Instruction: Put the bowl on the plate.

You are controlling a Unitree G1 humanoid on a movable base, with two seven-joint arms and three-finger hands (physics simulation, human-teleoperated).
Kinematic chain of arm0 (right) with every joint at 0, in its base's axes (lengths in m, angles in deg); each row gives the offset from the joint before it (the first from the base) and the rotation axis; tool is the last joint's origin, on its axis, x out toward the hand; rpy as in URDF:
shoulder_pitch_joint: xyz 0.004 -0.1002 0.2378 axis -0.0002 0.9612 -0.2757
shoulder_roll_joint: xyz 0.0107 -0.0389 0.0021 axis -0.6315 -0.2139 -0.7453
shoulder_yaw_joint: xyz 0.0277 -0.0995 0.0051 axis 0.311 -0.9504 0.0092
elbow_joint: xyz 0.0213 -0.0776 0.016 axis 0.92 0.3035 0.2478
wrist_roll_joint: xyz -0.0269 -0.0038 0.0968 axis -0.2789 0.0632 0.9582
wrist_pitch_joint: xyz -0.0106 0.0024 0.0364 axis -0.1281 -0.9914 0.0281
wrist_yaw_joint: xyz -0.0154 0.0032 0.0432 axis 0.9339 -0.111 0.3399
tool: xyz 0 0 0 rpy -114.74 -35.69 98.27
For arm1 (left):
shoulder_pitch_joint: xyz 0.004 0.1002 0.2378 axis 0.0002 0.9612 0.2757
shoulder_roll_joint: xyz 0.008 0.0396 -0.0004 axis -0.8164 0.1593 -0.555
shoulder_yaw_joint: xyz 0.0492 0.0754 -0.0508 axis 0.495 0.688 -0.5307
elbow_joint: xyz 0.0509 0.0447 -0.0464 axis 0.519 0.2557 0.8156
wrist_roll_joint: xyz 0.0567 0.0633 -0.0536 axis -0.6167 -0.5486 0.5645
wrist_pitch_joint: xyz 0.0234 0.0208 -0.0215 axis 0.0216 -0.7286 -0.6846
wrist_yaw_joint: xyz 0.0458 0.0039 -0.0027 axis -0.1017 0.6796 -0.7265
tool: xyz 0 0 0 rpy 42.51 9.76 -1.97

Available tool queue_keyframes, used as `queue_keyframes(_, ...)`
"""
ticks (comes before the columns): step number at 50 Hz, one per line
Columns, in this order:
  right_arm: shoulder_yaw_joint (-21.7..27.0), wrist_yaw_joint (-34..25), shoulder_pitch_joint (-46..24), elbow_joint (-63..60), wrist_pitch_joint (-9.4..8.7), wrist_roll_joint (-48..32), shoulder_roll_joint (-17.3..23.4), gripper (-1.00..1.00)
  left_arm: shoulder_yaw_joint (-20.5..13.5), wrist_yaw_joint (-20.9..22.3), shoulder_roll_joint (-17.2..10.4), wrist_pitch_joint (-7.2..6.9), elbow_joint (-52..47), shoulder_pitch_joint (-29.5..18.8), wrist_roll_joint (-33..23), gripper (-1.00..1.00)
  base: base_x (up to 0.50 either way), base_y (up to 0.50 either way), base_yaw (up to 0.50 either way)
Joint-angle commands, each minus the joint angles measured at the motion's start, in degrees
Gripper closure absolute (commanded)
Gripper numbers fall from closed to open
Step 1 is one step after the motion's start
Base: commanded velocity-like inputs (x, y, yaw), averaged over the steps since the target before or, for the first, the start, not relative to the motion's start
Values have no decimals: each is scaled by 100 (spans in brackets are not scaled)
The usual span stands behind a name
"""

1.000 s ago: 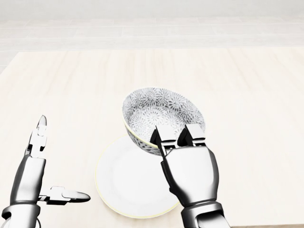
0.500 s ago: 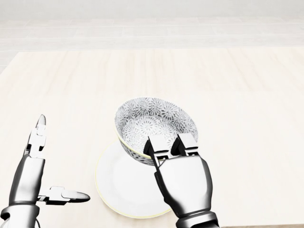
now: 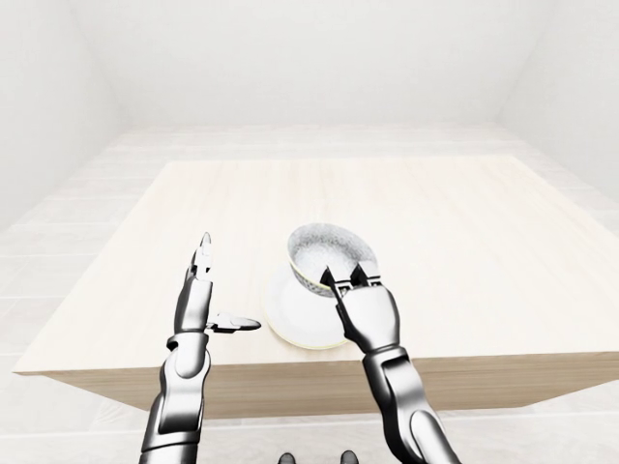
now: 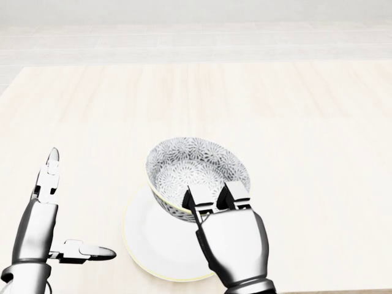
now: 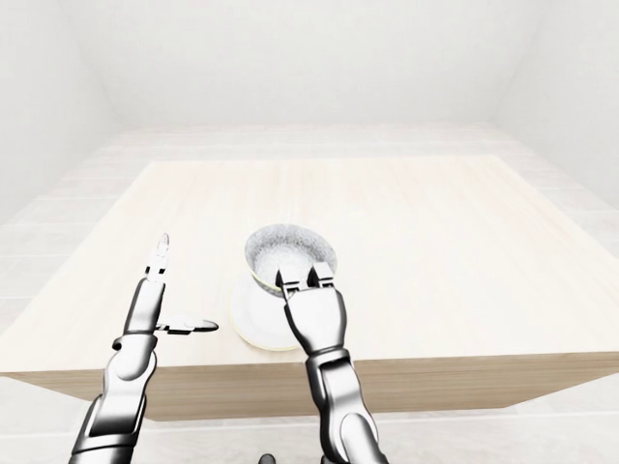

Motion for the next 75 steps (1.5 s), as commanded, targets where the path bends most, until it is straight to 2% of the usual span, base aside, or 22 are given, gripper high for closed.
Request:
queue_keyframes(1,-90,279,59,93,0,18,18,100,5,-20,-15,0,84,-26,1,-100,0,0,0)
queue_keyframes(10,-195,152,169,-159,0,-17,55,100,30,-19,-10,0,81,7,-33,-100,0,0,0)
queue_keyframes(33,-514,331,537,-289,0,-27,222,100,43,-56,1,0,127,3,-57,-100,0,0,0)
queue_keyframes(45,-359,325,381,-46,0,16,226,100,27,-12,5,0,28,36,-41,-100,0,0,0)
queue_keyframes(75,-335,365,294,265,0,-83,168,100,-12,2,-15,0,64,7,-9,-100,0,0,0)
